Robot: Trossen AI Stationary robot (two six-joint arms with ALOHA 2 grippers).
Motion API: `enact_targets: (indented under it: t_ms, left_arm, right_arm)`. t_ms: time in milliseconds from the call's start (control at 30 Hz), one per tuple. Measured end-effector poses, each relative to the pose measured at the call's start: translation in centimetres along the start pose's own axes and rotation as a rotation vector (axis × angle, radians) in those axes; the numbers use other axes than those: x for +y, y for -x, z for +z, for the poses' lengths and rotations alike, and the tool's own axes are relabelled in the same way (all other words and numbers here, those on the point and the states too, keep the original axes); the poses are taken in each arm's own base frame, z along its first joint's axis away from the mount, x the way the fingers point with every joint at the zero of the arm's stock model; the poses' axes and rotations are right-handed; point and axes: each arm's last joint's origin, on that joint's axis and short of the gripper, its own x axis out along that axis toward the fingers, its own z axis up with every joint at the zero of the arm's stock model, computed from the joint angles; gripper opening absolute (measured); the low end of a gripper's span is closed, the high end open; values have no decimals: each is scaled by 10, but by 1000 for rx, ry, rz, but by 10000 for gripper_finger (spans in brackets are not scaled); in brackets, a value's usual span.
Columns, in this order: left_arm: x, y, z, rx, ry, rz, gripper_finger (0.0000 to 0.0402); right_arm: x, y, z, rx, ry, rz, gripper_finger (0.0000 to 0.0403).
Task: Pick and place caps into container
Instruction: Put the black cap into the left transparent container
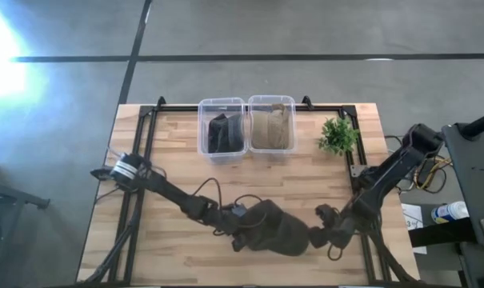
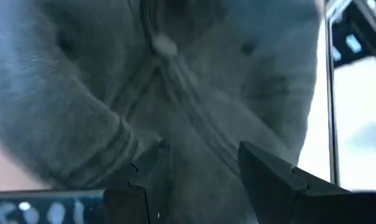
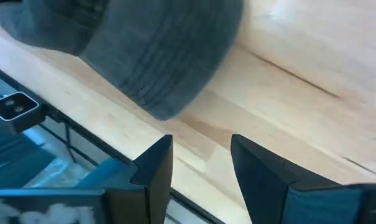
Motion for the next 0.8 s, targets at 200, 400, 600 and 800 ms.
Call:
enact_targets:
  t_ms: [200, 400, 600, 800]
  left_arm:
    - [-7, 0, -18, 98, 39, -18, 181]
    - [-14, 2, -24, 113, 44, -25, 181]
    - [-15, 2, -23, 107, 65, -21, 181]
    - [-15, 2, -22, 104, 68, -19, 181]
  right_arm:
    - [-4, -22, 1, -88, -15, 74, 160]
    - [0, -37, 5, -141, -27, 186, 160]
    - [2, -54, 1, -66, -33, 230, 160]
    - [7, -72, -1, -86, -35, 301, 160]
